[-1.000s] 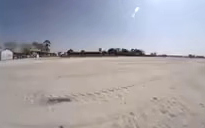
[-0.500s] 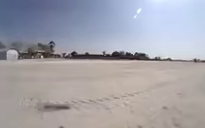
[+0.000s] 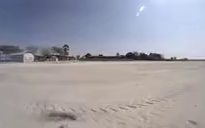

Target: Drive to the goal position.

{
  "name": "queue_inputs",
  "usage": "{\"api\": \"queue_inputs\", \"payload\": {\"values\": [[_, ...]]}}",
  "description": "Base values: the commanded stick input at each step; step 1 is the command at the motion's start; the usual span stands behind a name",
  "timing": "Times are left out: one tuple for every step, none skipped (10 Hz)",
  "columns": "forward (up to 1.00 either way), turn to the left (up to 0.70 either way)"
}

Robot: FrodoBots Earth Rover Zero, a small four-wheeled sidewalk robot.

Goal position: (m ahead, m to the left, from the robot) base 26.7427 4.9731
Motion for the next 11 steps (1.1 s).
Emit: {"api": "queue_inputs", "payload": {"values": [[0.45,0.0],[0.45,0.0],[0.45,0.0],[0.45,0.0],[0.45,0.0],[0.45,0.0],[0.45,0.0],[0.45,0.27],[0.45,0.27],[0.45,0.27],[0.45,0.08]]}}
